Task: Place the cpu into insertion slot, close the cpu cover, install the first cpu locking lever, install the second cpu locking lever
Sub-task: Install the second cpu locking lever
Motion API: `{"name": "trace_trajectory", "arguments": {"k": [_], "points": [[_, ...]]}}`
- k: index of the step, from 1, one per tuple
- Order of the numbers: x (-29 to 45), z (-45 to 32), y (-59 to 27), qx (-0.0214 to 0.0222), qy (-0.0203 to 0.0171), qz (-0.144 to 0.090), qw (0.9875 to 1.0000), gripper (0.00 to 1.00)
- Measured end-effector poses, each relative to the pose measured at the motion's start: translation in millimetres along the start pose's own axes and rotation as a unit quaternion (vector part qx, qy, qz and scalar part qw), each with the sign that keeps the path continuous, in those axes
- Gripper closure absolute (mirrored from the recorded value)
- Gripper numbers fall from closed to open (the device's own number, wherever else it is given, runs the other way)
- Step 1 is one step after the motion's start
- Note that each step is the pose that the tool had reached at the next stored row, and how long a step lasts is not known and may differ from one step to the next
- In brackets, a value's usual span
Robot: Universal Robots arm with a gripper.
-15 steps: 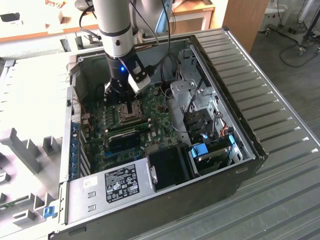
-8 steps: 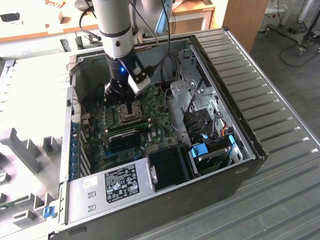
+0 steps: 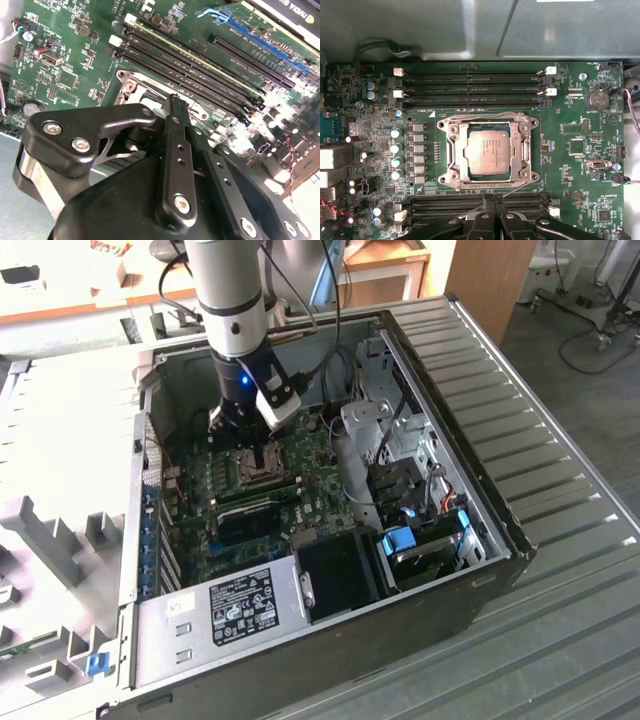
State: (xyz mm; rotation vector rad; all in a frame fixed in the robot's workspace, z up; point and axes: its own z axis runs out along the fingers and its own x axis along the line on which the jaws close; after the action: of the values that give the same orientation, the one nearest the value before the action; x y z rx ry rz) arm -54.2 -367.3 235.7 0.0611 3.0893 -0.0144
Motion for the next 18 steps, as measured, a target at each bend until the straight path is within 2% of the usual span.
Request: {"name": "trace_trajectory", "arguments": {"k": [14,18], "points": [[0.1,1.7,0.0,0.0003,0.0001,0.000,1.0000,0.89],[0.5,4.5,0.0,0.0003,0.0001,0.000,1.0000,0.89]]}}
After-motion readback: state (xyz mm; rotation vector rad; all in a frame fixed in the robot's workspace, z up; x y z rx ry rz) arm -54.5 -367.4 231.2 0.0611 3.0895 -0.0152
